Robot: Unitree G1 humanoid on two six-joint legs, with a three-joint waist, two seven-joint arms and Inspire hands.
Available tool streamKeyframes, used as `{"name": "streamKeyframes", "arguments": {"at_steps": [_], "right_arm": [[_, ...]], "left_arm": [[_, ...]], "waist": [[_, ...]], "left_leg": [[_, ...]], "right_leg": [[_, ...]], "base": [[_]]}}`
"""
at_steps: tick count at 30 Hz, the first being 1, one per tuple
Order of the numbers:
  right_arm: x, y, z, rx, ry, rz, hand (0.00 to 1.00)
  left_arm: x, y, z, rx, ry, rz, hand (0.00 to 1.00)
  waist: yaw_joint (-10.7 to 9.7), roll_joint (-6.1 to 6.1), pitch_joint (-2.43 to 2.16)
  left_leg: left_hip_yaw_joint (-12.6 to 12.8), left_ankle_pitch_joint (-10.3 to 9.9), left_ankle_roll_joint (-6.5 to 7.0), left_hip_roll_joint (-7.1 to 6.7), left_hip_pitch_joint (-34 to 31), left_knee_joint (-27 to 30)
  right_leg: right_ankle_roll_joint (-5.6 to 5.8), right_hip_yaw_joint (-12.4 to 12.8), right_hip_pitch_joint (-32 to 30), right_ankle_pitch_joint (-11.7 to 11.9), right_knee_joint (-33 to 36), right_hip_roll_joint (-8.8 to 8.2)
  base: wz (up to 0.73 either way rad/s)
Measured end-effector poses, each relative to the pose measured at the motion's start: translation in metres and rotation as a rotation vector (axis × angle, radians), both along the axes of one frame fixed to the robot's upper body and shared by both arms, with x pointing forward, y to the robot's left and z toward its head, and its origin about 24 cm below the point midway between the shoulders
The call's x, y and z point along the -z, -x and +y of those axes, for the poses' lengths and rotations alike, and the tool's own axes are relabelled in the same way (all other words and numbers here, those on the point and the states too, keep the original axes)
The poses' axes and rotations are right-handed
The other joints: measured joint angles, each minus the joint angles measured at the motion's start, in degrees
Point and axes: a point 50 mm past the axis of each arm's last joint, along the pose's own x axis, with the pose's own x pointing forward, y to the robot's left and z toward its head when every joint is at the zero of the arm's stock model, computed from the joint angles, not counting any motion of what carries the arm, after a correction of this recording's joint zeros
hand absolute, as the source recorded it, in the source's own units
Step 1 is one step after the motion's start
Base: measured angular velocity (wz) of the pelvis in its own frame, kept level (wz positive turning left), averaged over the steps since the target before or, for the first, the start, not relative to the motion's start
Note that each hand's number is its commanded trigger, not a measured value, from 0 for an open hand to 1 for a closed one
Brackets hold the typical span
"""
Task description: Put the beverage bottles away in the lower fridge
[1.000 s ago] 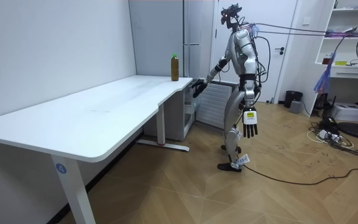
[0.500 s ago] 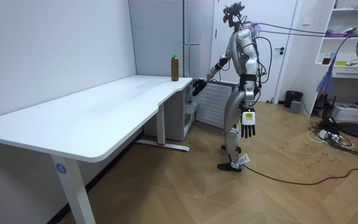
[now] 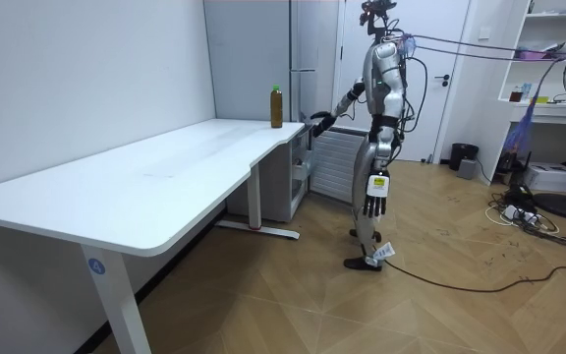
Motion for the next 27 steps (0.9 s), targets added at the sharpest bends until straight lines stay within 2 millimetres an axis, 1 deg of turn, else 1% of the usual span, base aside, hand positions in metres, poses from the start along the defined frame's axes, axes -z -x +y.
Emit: {"name": "streamKeyframes", "arguments": {"at_steps": [1, 2, 3, 4, 6, 7, 8, 9, 10, 12, 13, 14, 15, 16, 18, 22, 24, 27], "right_arm": [[0.003, 0.005, -0.002, 0.001, 0.005, 0.011, 0.00], [0.009, 0.017, -0.004, -0.012, 0.016, 0.036, 0.00], [0.015, 0.031, -0.006, -0.015, 0.018, 0.059, 0.00], [0.018, 0.037, -0.007, -0.011, 0.016, 0.068, 0.00], [0.024, 0.055, -0.011, 0.003, 0.024, 0.102, 0.00], [0.026, 0.059, -0.012, 0.005, 0.028, 0.113, 0.00], [0.029, 0.068, -0.014, 0.001, 0.036, 0.135, 0.00], [0.031, 0.074, -0.014, -0.015, 0.049, 0.160, 0.00], [0.032, 0.077, -0.015, -0.029, 0.059, 0.174, 0.00], [0.037, 0.089, -0.014, -0.079, 0.094, 0.213, 0.00], [0.039, 0.094, -0.013, -0.079, 0.091, 0.219, 0.00], [0.045, 0.103, -0.009, -0.079, 0.080, 0.235, 0.00], [0.051, 0.112, -0.005, -0.086, 0.068, 0.257, 0.00], [0.054, 0.117, -0.002, -0.089, 0.061, 0.267, 0.00], [0.066, 0.139, 0.009, -0.102, 0.028, 0.314, 0.00], [0.081, 0.163, 0.028, -0.153, -0.008, 0.394, 0.00], [0.091, 0.181, 0.042, -0.154, -0.051, 0.451, 0.00], [0.098, 0.192, 0.054, -0.153, -0.086, 0.481, 0.00]], "left_arm": [[0.000, 0.002, 0.001, -0.008, -0.002, 0.004, 0.00], [0.000, 0.008, 0.002, -0.010, -0.005, 0.016, 0.00], [0.000, 0.014, 0.002, -0.004, -0.009, 0.032, 0.00], [0.000, 0.016, 0.003, -0.004, -0.011, 0.037, 0.00], [0.000, 0.024, 0.002, -0.016, -0.008, 0.054, 0.00], [0.000, 0.025, 0.002, -0.014, -0.007, 0.059, 0.00], [0.000, 0.029, 0.001, -0.021, -0.007, 0.065, 0.00], [0.000, 0.031, 0.002, -0.042, -0.011, 0.064, 0.00], [0.000, 0.031, 0.002, -0.041, -0.016, 0.062, 0.00], [-0.001, 0.028, 0.004, -0.047, -0.026, 0.042, 0.00], [-0.002, 0.027, 0.005, -0.050, -0.028, 0.038, 0.00], [-0.002, 0.028, 0.005, -0.053, -0.031, 0.038, 0.00], [-0.001, 0.029, 0.004, -0.055, -0.030, 0.043, 0.00], [-0.001, 0.030, 0.004, -0.055, -0.029, 0.047, 0.00], [0.001, 0.033, 0.001, -0.066, -0.038, 0.060, 0.00], [0.004, 0.032, -0.008, -0.086, -0.030, 0.053, 0.00], [0.005, 0.034, -0.011, -0.124, -0.028, 0.045, 0.00], [0.007, 0.027, -0.015, -0.135, -0.032, 0.030, 0.00]], "waist": [[-0.1, -0.07, -0.06], [-0.8, -0.19, -0.17], [-0.9, -0.39, -0.33], [-0.8, -0.49, -0.35], [-1.2, -0.36, -0.22], [-1.5, -0.27, -0.12], [-2.0, -0.10, -0.09], [-2.2, -0.12, 0.06], [-2.2, -0.03, 0.03], [-2.2, 0.25, 0.24], [-2.1, 0.18, 0.35], [-2.0, -0.06, 0.58], [-1.9, -0.04, 0.64], [-1.8, -0.10, 0.74], [-1.9, 0.11, 0.73], [-2.2, 0.18, 0.65], [-2.3, -0.03, 0.79], [-2.4, -0.03, 0.77]], "left_leg": [[0.0, -0.1, -0.11, 0.22, 1.0, -0.5], [0.0, -0.2, -0.30, 0.59, 2.9, -1.4], [0.0, -0.3, -0.48, 0.90, 4.5, -2.2], [0.0, -0.4, -0.56, 0.99, 5.1, -2.5], [0.2, -0.5, -0.67, 1.11, 7.3, -3.6], [0.3, -0.5, -0.68, 1.12, 7.9, -3.9], [0.7, -0.5, -0.68, 1.12, 9.1, -4.5], [0.9, -0.5, -0.69, 1.11, 9.9, -5.0], [1.0, -0.5, -0.69, 1.11, 10.2, -5.2], [1.4, -0.5, -0.69, 1.12, 11.4, -5.9], [1.4, -0.5, -0.70, 1.12, 11.9, -6.3], [1.6, -0.5, -0.83, 1.12, 13.0, -6.9], [2.1, -0.6, -0.92, 1.14, 14.1, -7.5], [2.2, -0.6, -0.95, 1.15, 14.6, -7.7], [2.4, -0.7, -1.05, 1.20, 15.8, -8.6], [2.3, -0.7, -1.06, 1.22, 16.4, -9.4], [2.4, -0.7, -1.09, 1.22, 17.8, -9.6], [2.4, -0.9, -1.13, 1.23, 18.0, -10.1]], "right_leg": [[-0.03, 0.0, 1.2, 0.4, -1.2, 0.39], [-0.07, -0.5, 3.5, 1.0, -3.4, 0.95], [-0.13, -0.7, 5.3, 1.3, -4.9, 1.38], [-0.15, -0.8, 6.0, 1.4, -5.4, 1.53], [-0.19, -0.9, 8.2, 1.4, -6.6, 1.76], [-0.15, -0.9, 8.9, 1.5, -7.1, 1.82], [-0.11, -0.9, 9.9, 1.5, -7.4, 1.81], [-0.07, -0.8, 10.5, 1.5, -7.5, 1.76], [-0.05, -0.7, 10.6, 1.5, -7.6, 1.76], [-0.04, -0.5, 11.6, 1.5, -8.3, 1.86], [0.01, -0.4, 12.0, 1.4, -8.3, 1.86], [0.13, -0.2, 12.7, 1.3, -8.5, 1.92], [0.17, 0.4, 13.2, 1.3, -8.7, 2.03], [0.17, 0.5, 13.7, 1.3, -9.1, 2.06], [0.19, 0.7, 14.7, 1.3, -9.6, 2.19], [0.10, 1.0, 14.9, 1.4, -10.3, 2.32], [0.12, 0.9, 16.4, 1.3, -10.5, 2.34], [0.18, 0.7, 16.6, 1.3, -10.4, 2.35]], "base": [[-0.11], [-0.03], [0.00], [0.00], [-0.04], [-0.04], [-0.04], [-0.05], [-0.09], [-0.08], [-0.06], [-0.14], [-0.17], [-0.16], [-0.06], [-0.06], [-0.02], [0.00]]}}
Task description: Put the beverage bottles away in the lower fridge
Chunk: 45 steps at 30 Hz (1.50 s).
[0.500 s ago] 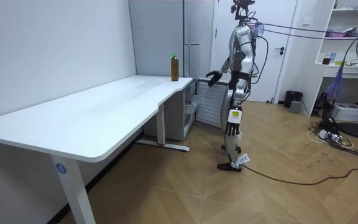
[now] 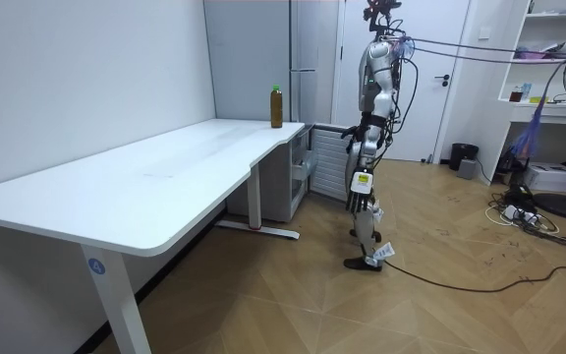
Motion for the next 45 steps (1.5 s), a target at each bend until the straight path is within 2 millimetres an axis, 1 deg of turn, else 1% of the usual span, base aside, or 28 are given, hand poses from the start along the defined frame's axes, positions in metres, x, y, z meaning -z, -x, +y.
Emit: {"name": "streamKeyframes", "arguments": {"at_steps": [1, 2, 3, 7, 8, 9, 11, 12, 14, 15, 16, 18, 19, 20, 21, 22, 26, 29, 33, 38, 40, 42, 43, 45], "right_arm": [[0.001, 0.001, 0.002, 0.004, -0.007, 0.003, 0.00], [0.003, 0.007, 0.007, 0.006, -0.018, 0.021, 0.00], [0.006, 0.008, 0.011, 0.004, -0.029, 0.028, 0.00], [0.013, 0.025, 0.028, -0.004, -0.064, 0.103, 0.00], [0.015, 0.031, 0.033, -0.021, -0.069, 0.132, 0.00], [0.017, 0.036, 0.038, -0.050, -0.070, 0.165, 0.00], [0.019, 0.041, 0.045, -0.113, -0.073, 0.212, 0.00], [0.021, 0.042, 0.049, -0.140, -0.071, 0.237, 0.00], [0.023, 0.050, 0.055, -0.171, -0.071, 0.295, 0.00], [0.024, 0.051, 0.057, -0.195, -0.063, 0.318, 0.00], [0.024, 0.051, 0.058, -0.207, -0.060, 0.327, 0.00], [0.024, 0.049, 0.055, -0.263, -0.023, 0.350, 0.00], [0.024, 0.048, 0.053, -0.284, -0.010, 0.360, 0.00], [0.023, 0.043, 0.051, -0.331, 0.014, 0.369, 0.00], [0.023, 0.038, 0.049, -0.376, 0.037, 0.373, 0.00], [0.023, 0.035, 0.048, -0.397, 0.048, 0.376, 0.00], [0.023, 0.023, 0.047, -0.498, 0.102, 0.383, 0.00], [0.022, 0.013, 0.046, -0.566, 0.132, 0.372, 0.00], [0.022, 0.005, 0.047, -0.641, 0.155, 0.367, 0.00], [0.022, 0.003, 0.048, -0.669, 0.174, 0.371, 0.00], [0.022, 0.004, 0.048, -0.675, 0.176, 0.373, 0.00], [0.022, 0.007, 0.047, -0.692, 0.186, 0.379, 0.00], [0.022, 0.007, 0.047, -0.692, 0.191, 0.378, 0.00], [0.022, 0.008, 0.046, -0.698, 0.204, 0.378, 0.00]], "left_arm": [[0.000, -0.001, 0.000, -0.002, 0.000, -0.001, 0.00], [0.000, -0.002, 0.000, -0.006, -0.006, -0.002, 0.00], [0.000, -0.005, 0.000, -0.005, -0.012, -0.009, 0.00], [0.000, -0.007, 0.000, -0.004, -0.019, -0.023, 0.00], [0.000, -0.008, 0.000, -0.005, -0.018, -0.024, 0.00], [0.001, -0.008, -0.001, -0.005, -0.019, -0.025, 0.00], [0.001, -0.008, -0.003, -0.011, -0.026, -0.021, 0.00], [0.002, -0.010, -0.005, -0.013, -0.027, -0.026, 0.00], [0.003, -0.011, -0.010, -0.022, -0.022, -0.027, 0.00], [0.004, -0.010, -0.013, -0.031, -0.015, -0.028, 0.00], [0.005, -0.010, -0.015, -0.033, -0.012, -0.028, 0.00], [0.006, -0.010, -0.017, -0.037, -0.013, -0.026, 0.00], [0.006, -0.012, -0.018, -0.036, -0.012, -0.030, 0.00], [0.006, -0.013, -0.018, -0.037, -0.011, -0.032, 0.00], [0.006, -0.012, -0.019, -0.054, -0.014, -0.031, 0.00], [0.006, -0.011, -0.020, -0.063, -0.017, -0.028, 0.00], [0.007, -0.008, -0.022, -0.085, -0.030, -0.014, 0.00], [0.008, -0.006, -0.026, -0.159, -0.027, -0.019, 0.00], [0.007, -0.007, -0.024, -0.275, -0.036, -0.041, 0.00], [0.007, -0.010, -0.023, -0.362, -0.056, -0.054, 0.00], [0.006, -0.014, -0.020, -0.435, -0.060, -0.084, 0.00], [0.003, -0.018, -0.015, -0.567, -0.073, -0.126, 0.00], [0.003, -0.018, -0.013, -0.594, -0.079, -0.136, 0.00], [-0.001, -0.024, -0.006, -0.675, -0.126, -0.170, 0.00]], "waist": [[0.0, 0.35, 0.02], [-0.1, 0.05, 0.09], [0.0, 0.69, -0.13], [-0.1, 0.92, -0.17], [0.1, 1.17, -0.30], [0.1, 1.27, -0.32], [0.1, 1.50, -0.37], [0.1, 1.79, -0.50], [0.0, 2.05, -0.48], [0.0, 1.88, -0.30], [0.0, 2.10, -0.35], [0.0, 2.43, -0.47], [0.0, 2.23, -0.29], [0.1, 2.68, -0.49], [0.1, 2.73, -0.48], [0.1, 2.97, -0.59], [0.4, 3.14, -0.54], [0.4, 3.26, -0.44], [0.7, 3.23, -0.44], [1.5, 3.23, -0.44], [1.6, 3.20, -0.42], [1.9, 3.32, -0.38], [1.9, 3.36, -0.39], [2.1, 3.43, -0.41]], "left_leg": [[0.0, 0.0, 0.02, 0.00, 0.0, 0.0], [0.0, 0.0, 0.01, 0.00, 0.1, 0.0], [-0.1, -0.2, 0.03, 0.00, 0.1, 0.1], [-0.2, -0.2, 0.05, 0.00, 0.8, 0.1], [-0.2, -0.3, 0.06, 0.01, 0.8, 0.1], [-0.1, -0.3, 0.07, 0.01, 0.8, 0.2], [-0.2, -0.3, 0.06, 0.02, 0.8, 0.2], [-0.2, -0.3, 0.04, 0.05, 0.8, 0.2], [-0.2, -0.3, 0.04, 0.05, 1.0, 0.2], [-0.2, -0.3, 0.04, 0.05, 1.5, 0.2], [-0.2, -0.3, 0.04, 0.05, 1.7, 0.1], [-0.2, -0.4, 0.03, 0.05, 1.8, -0.2], [-0.2, -0.4, 0.03, 0.06, 1.8, -0.2], [-0.2, -0.4, 0.02, 0.12, 1.7, -0.1], [-0.1, -0.5, 0.01, 0.18, 1.7, -0.1], [-0.2, -0.5, -0.01, 0.23, 1.8, -0.1], [-0.2, -0.5, -0.19, 0.65, 2.1, -0.2], [-0.2, -0.6, -0.23, 0.69, 2.9, -0.7], [-0.2, -0.6, -0.23, 0.68, 2.9, -0.6], [-0.2, -0.6, -0.25, 0.68, 3.0, -0.6], [-0.2, -0.6, -0.29, 0.68, 3.1, -0.6], [-0.2, -0.7, -0.33, 0.68, 3.6, -0.8], [-0.2, -0.7, -0.33, 0.68, 3.7, -0.8], [-0.2, -0.7, -0.33, 0.67, 4.0, -0.9]], "right_leg": [[0.00, 0.0, 0.0, 0.0, 0.0, 0.00], [0.00, 0.0, 0.0, 0.0, 0.1, 0.00], [0.00, 0.0, 0.2, 0.0, 0.0, 0.02], [0.00, 0.0, 0.9, 0.0, 0.0, 0.03], [0.00, -0.1, 0.9, 0.0, 0.0, 0.03], [0.00, 0.0, 0.9, 0.0, 0.0, 0.03], [0.00, 0.0, 0.8, 0.0, 0.0, 0.06], [-0.02, 0.1, 0.8, 0.0, 0.0, 0.11], [-0.05, 0.2, 1.0, 0.0, 0.0, 0.14], [-0.05, 0.2, 1.3, 0.0, 0.0, 0.15], [-0.05, 0.2, 1.5, 0.0, 0.0, 0.17], [-0.05, 0.4, 1.6, 0.0, 0.0, 0.20], [-0.06, 0.4, 1.5, 0.1, 0.0, 0.21], [-0.11, 0.6, 1.4, 0.1, 0.0, 0.30], [-0.17, 0.8, 1.3, 0.1, 0.0, 0.40], [-0.20, 0.9, 1.3, 0.1, 0.0, 0.48], [-0.40, 1.4, 1.5, 0.3, -0.1, 1.05], [-0.39, 1.7, 2.0, 0.3, -0.3, 1.17], [-0.43, 1.7, 2.4, 0.3, -0.8, 1.20], [-0.43, 1.7, 2.7, 0.3, -0.9, 1.21], [-0.42, 1.6, 2.8, 0.3, -1.0, 1.22], [-0.40, 1.7, 3.0, 0.3, -1.0, 1.23], [-0.39, 1.6, 3.0, 0.3, -1.0, 1.24], [-0.36, 1.6, 3.0, 0.2, -1.0, 1.23]], "base": [[0.00], [0.00], [0.00], [0.00], [0.00], [0.00], [0.00], [0.00], [-0.04], [-0.03], [0.00], [-0.04], [-0.06], [-0.07], [-0.07], [-0.07], [-0.06], [-0.06], [0.00], [0.00], [0.00], [0.00], [0.00], [0.00]]}}
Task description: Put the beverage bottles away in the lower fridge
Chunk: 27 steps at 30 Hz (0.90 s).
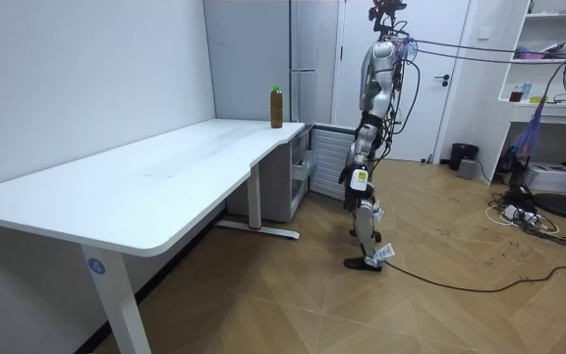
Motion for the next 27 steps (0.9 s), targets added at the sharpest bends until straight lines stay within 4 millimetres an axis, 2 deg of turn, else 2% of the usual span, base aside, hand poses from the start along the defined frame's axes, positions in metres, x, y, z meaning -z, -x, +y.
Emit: {"name": "streamKeyframes", "arguments": {"at_steps": [5, 8, 15, 18, 25, 27], "right_arm": [[0.000, 0.000, 0.000, -0.004, 0.015, -0.001, 0.00], [0.000, -0.003, 0.000, -0.008, 0.027, -0.008, 0.00], [-0.002, -0.012, 0.000, -0.116, 0.072, -0.049, 0.00], [-0.001, -0.012, 0.003, -0.130, 0.070, -0.069, 0.00], [-0.001, -0.013, 0.004, -0.130, 0.067, -0.103, 0.00], [-0.001, -0.008, 0.005, -0.116, 0.061, -0.104, 0.00]], "left_arm": [[-0.011, -0.019, 0.012, -0.098, -0.109, -0.072, 0.00], [-0.020, -0.029, 0.018, -0.115, -0.177, -0.104, 0.00], [-0.066, -0.075, 0.039, -0.077, -0.493, -0.291, 0.00], [-0.084, -0.088, 0.039, -0.058, -0.583, -0.351, 0.00], [-0.125, -0.113, 0.040, -0.041, -0.781, -0.527, 0.00], [-0.145, -0.123, 0.039, -0.024, -0.843, -0.610, 0.00]], "waist": [[1.1, -0.07, 0.03], [1.1, -0.01, -0.04], [0.9, 0.62, -0.28], [0.8, 0.47, -0.36], [0.9, 0.64, -0.52], [1.1, 0.48, -0.58]], "left_leg": [[0.2, 0.0, 0.01, -0.05, 0.6, -0.1], [0.2, 0.0, 0.03, -0.07, 0.6, -0.1], [-0.1, 0.0, 0.04, -0.10, 0.7, -0.1], [-1.5, 0.0, 0.04, -0.17, 0.4, -0.1], [-2.9, 0.0, 0.05, -0.31, 0.6, -0.1], [-3.3, 0.0, 0.05, -0.38, 0.5, 0.0]], "right_leg": [[0.01, 0.7, 0.2, 0.0, 0.0, 0.05], [0.01, 0.9, 0.2, 0.0, 0.0, 0.07], [0.00, 1.0, 0.1, 0.0, 0.0, 0.11], [0.00, 0.7, -0.1, 0.0, 0.0, 0.21], [0.00, 0.7, 0.3, 0.0, -0.1, 0.30], [-0.12, 0.5, 0.3, 0.1, -0.7, 0.31]], "base": [[-0.05], [-0.04], [0.00], [0.04], [0.01], [0.05]]}}
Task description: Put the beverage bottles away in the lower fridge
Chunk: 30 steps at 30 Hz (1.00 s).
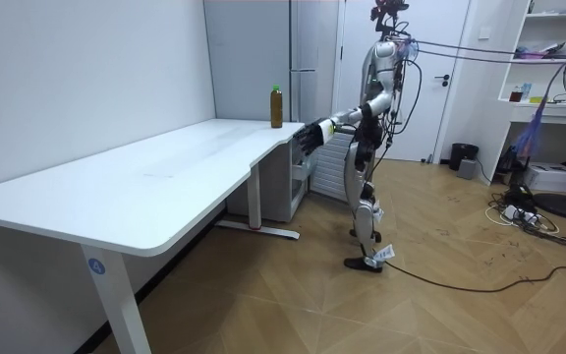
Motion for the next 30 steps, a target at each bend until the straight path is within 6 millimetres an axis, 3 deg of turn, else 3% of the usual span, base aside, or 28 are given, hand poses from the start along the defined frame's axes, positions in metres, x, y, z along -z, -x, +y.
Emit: {"name": "streamKeyframes", "arguments": {"at_steps": [5, 9, 13, 20, 30], "right_arm": [[0.000, 0.004, 0.000, -0.004, 0.000, 0.012, 0.00], [0.000, 0.004, 0.000, -0.007, -0.010, 0.009, 0.00], [0.000, 0.003, 0.001, -0.014, -0.015, 0.000, 0.00], [0.000, -0.001, 0.002, -0.023, -0.031, -0.029, 0.00], [0.000, -0.004, 0.003, -0.020, -0.025, -0.036, 0.00]], "left_arm": [[-0.047, -0.016, -0.005, 0.064, -0.099, -0.203, 0.00], [-0.068, -0.022, -0.010, 0.120, -0.128, -0.298, 0.00], [-0.072, -0.026, -0.015, 0.174, -0.130, -0.320, 0.00], [-0.080, -0.049, -0.040, 0.386, -0.174, -0.335, 0.00], [-0.089, -0.071, -0.075, 0.673, -0.221, -0.349, 0.00]], "waist": [[-0.1, -0.10, 0.02], [-0.4, -0.09, 0.03], [-0.8, -0.05, 0.10], [-1.9, -0.21, 0.91], [-4.4, -0.47, 0.77]], "left_leg": [[0.0, 0.0, 0.01, -0.06, 0.2, 0.0], [0.0, 0.0, 0.01, -0.09, 0.2, 0.2], [-0.2, 0.0, 0.01, -0.12, 0.1, 0.4], [-0.8, 0.0, 0.01, -0.20, -0.9, 0.5], [0.0, 0.0, 0.01, -0.21, -1.8, 0.5]], "right_leg": [[0.01, 0.1, 0.6, 0.0, -0.3, 0.00], [0.01, 0.3, 0.7, 0.0, -0.4, 0.00], [0.01, 0.1, 0.7, 0.0, -0.7, -0.01], [0.01, -0.4, 0.5, 0.0, -1.2, -0.01], [0.01, 0.1, -0.5, 0.0, -1.1, -0.01]], "base": [[0.01], [-0.01], [0.02], [0.04], [-0.02]]}}
